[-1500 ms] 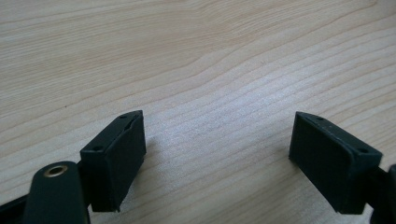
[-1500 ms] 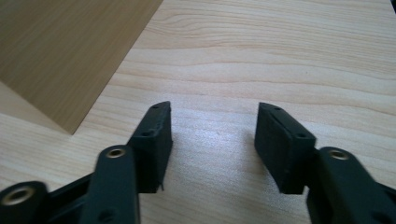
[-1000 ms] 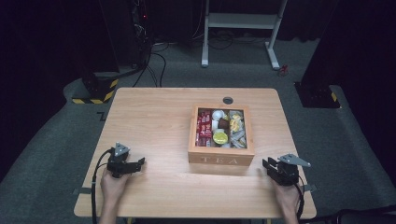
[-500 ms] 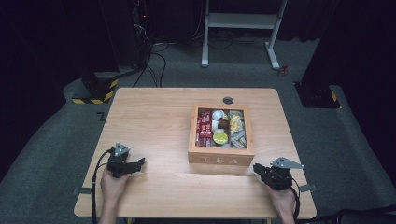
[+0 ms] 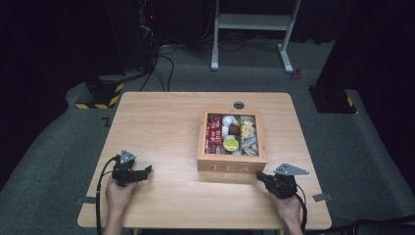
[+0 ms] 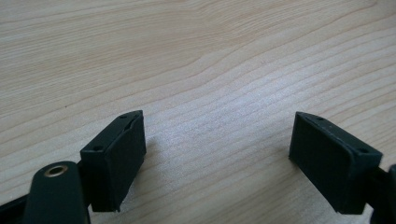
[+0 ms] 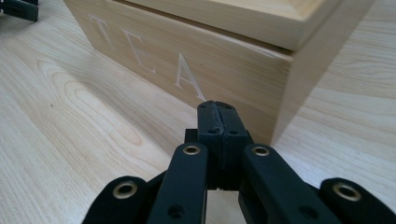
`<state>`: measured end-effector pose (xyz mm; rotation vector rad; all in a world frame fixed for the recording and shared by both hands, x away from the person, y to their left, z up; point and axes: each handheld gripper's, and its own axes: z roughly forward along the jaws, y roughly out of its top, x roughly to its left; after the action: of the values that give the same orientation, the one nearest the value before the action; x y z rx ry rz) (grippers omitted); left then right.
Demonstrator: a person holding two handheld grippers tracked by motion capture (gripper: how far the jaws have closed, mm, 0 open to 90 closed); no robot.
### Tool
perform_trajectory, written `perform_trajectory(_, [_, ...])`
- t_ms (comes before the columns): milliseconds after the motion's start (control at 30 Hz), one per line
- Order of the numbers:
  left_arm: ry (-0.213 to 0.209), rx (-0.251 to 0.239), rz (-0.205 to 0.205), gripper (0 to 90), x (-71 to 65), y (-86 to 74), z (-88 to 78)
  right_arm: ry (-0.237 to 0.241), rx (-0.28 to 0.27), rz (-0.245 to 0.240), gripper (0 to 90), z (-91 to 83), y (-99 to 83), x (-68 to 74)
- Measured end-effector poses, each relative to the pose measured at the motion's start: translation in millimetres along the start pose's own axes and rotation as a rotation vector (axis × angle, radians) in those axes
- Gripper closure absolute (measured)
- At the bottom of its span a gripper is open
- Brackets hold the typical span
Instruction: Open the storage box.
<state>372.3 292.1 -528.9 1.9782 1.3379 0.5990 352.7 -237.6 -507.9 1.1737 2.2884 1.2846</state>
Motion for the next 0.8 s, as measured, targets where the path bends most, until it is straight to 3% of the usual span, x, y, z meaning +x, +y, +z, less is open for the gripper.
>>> perform_trajectory(433, [0.0,0.0,-0.001,18.8,-0.1,0.0,0.0,0.016,-0.022,0.001,90.0,11.2,13.6,6.1])
perform_trajectory(800, [-0.002,0.0,-0.004,18.7,-0.3,-0.1,0.0,0.017,-0.051,0.017,90.0,9.1,20.7,9.2])
